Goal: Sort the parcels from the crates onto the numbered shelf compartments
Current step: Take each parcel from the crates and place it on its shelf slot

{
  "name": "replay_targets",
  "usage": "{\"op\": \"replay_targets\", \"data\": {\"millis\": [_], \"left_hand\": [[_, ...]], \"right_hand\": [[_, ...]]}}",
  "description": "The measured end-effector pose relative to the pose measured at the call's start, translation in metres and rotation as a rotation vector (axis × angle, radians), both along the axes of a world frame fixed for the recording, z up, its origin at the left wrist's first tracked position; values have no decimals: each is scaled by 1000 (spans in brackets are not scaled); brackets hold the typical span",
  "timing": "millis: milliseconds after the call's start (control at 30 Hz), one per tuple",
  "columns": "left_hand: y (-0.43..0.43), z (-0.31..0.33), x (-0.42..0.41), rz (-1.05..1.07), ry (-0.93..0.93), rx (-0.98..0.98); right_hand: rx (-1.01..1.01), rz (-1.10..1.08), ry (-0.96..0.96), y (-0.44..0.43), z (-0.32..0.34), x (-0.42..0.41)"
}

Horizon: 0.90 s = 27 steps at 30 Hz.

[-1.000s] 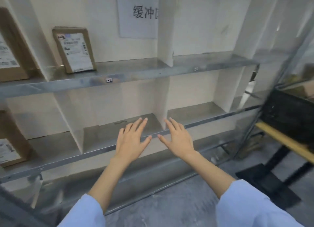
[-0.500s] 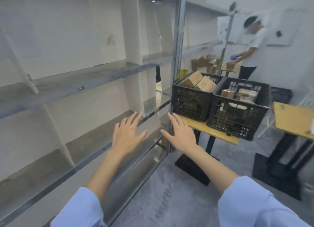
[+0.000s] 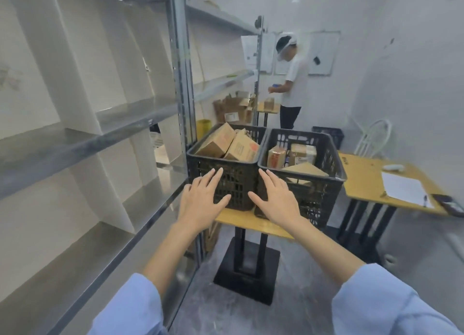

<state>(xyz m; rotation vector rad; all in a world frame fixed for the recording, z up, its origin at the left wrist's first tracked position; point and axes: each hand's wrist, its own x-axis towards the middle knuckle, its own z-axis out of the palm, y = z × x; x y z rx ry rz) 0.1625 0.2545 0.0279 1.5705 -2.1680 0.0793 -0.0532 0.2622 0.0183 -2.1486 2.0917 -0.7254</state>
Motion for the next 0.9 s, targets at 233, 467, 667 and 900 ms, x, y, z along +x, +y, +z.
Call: {"op": "replay_targets", "data": {"millis": [233,467,667,900], "left_hand": [[-104,-7,-76,-174,5,25],[-187,-13,-151,-262,41,40],[-266,-25,-216,-259,81,90],[-361,-42,-284,-156,102,177]], "right_hand": [[15,-150,-55,-66,-6,-70],[41,-212,-81,-143,-17,-142],[53,-172,-97,-231,-28,-204],[110,-123,-140,-335,-39,-278]]}}
